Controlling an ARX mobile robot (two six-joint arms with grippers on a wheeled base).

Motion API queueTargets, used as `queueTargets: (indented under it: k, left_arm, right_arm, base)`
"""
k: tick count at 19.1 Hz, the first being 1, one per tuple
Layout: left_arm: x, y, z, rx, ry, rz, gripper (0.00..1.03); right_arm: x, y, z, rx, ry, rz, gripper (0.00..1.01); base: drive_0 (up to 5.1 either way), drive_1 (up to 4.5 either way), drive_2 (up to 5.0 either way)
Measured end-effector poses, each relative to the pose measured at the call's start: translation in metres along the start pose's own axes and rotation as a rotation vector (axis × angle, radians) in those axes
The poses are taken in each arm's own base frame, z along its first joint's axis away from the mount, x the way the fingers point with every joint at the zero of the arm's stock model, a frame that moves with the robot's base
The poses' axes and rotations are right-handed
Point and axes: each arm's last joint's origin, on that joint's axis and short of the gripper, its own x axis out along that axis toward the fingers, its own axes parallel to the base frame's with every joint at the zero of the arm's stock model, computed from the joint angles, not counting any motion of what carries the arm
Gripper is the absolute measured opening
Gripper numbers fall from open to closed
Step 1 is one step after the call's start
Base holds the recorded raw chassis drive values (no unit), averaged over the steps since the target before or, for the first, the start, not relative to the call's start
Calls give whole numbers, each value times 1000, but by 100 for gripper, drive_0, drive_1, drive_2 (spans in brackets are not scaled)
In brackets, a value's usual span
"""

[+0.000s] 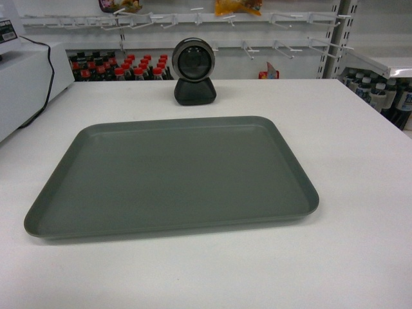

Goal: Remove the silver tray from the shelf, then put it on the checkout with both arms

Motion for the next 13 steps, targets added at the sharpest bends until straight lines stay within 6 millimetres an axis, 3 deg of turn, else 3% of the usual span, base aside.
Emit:
queueTargets:
  k: [2, 5, 13]
  left_arm:
    - [-16, 0, -8, 0, -27, 0, 2]
    - [-22, 0, -18, 0, 22, 0, 2]
    - [-36, 0, -11, 0, -11, -1, 2]
  right_arm:
    - [-14, 0, -13, 0, 4, 0, 2]
    - [-19, 0, -11, 0, -5, 0, 2]
    - [-32, 0, -7, 0, -18, 0, 2]
  base:
    - [0, 0, 0]
    - [0, 0, 0]
    - [0, 0, 0]
